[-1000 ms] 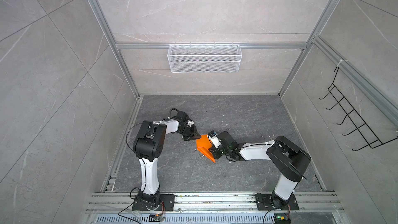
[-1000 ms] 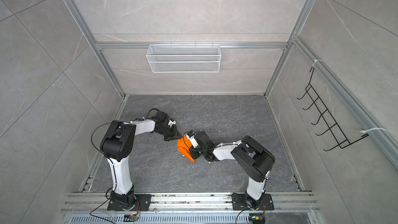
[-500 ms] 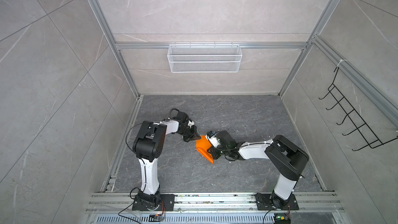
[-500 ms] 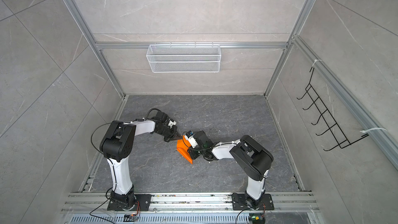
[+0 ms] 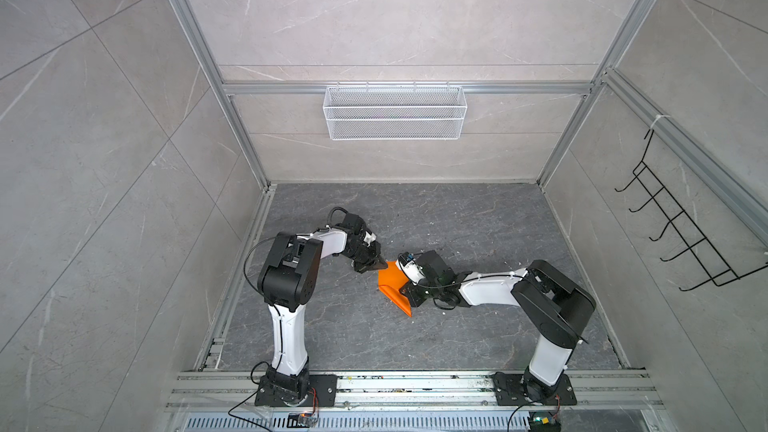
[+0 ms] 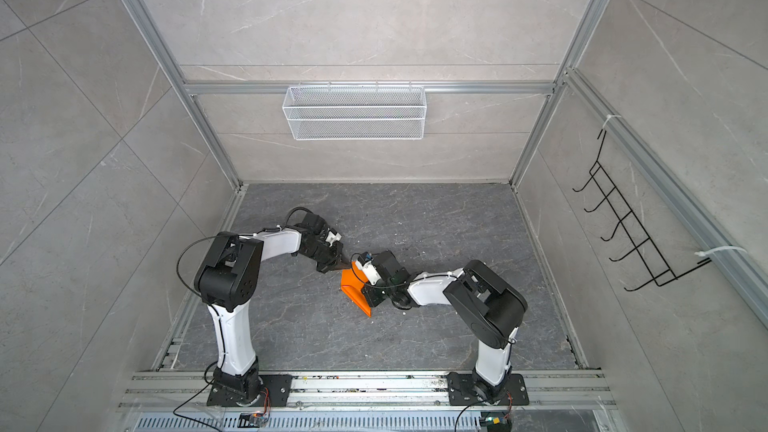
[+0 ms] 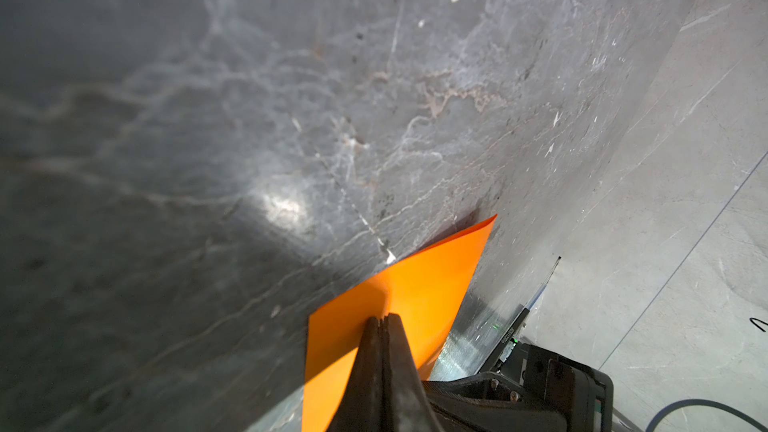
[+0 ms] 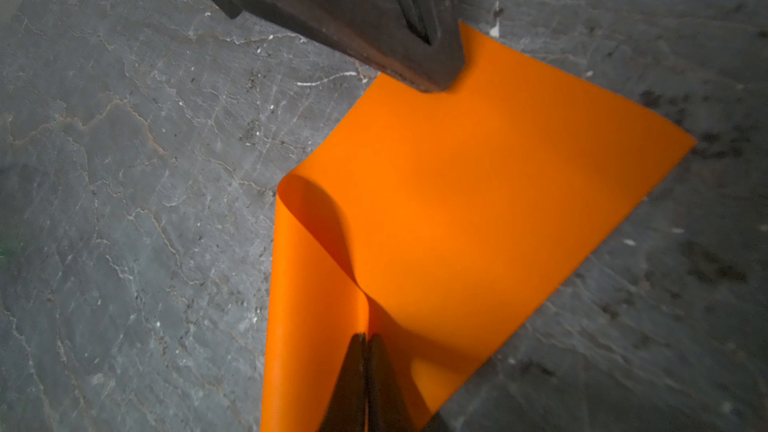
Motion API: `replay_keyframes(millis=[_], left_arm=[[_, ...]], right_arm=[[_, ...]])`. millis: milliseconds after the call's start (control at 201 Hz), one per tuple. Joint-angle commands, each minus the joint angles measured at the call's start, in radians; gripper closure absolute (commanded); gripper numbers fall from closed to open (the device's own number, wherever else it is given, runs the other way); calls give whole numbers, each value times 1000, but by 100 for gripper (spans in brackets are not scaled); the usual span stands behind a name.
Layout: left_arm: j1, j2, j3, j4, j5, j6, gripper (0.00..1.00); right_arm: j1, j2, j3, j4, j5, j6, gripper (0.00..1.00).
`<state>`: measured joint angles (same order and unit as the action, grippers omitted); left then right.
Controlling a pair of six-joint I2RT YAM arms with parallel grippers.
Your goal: Fold a paper plane with a square sheet of paper (pick it up from the middle)
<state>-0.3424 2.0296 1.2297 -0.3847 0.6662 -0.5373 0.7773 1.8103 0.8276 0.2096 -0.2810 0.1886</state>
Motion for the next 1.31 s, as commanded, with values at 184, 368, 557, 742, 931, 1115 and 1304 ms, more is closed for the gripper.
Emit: replay_keyframes(millis=[184, 368, 557, 742, 931, 1115, 1304], left_arm=[[-3, 35, 11, -56, -55, 25, 100], [-3, 37, 13, -56, -55, 25, 100], [-6, 40, 14, -56, -52, 27, 100], [-7, 43, 13, -56, -50, 28, 100], [-9, 43, 15, -56, -49, 28, 100], [-10, 44, 17, -56, -48, 25, 100], [-9, 41, 18, -56, -50, 25, 100]], right_arm=[[0, -48, 19, -71, -11, 17, 92], [-2, -47, 22, -81, -10, 16, 92], [-1, -27, 37, -90, 16, 10, 92], [-2, -10, 56, -102, 18, -1, 92], [-1, -3, 66, -110, 18, -7, 92], [-3, 8, 67, -113, 24, -5, 92], [-3, 16, 71, -120, 35, -5, 92]])
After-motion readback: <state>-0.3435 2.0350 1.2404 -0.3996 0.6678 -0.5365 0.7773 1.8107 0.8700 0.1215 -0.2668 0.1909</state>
